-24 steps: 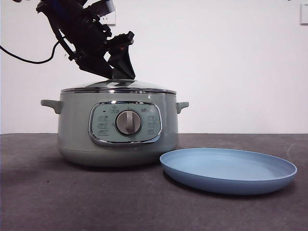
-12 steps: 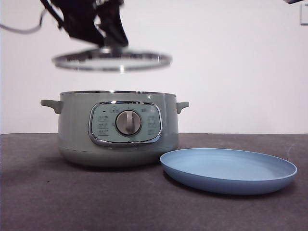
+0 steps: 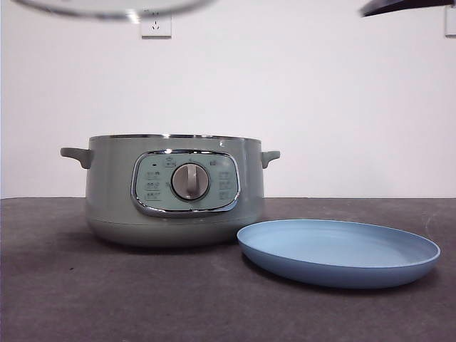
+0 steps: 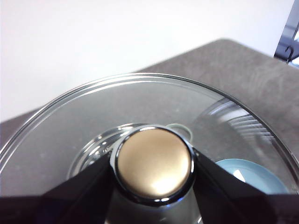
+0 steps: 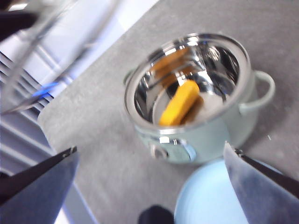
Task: Take the corn out from the steamer,put the corn on the plate,close the lid
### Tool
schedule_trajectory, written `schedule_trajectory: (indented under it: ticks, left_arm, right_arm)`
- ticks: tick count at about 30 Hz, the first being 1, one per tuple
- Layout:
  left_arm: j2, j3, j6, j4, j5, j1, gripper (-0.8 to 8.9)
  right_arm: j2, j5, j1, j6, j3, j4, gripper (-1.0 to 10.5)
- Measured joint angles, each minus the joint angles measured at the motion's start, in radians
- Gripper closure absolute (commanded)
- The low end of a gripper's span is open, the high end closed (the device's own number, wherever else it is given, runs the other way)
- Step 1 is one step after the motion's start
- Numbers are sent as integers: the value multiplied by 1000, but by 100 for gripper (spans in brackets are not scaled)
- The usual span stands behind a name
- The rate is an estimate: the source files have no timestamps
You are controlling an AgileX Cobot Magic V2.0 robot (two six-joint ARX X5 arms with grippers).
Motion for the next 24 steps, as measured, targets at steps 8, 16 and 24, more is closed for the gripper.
schedule_trajectory:
  ticks: [8,16,24]
  left_arm:
    - [-242,0,-2,-218,0,0,822]
    - [-359,0,-11,-335,-1,0,822]
    - [-374,0,-18,-374,-1,0,822]
  right_arm:
    - [216,189,214,139,67,192,317]
    - [551,422,359,148,405,73,317]
    - [904,576,425,115,769,-44,320]
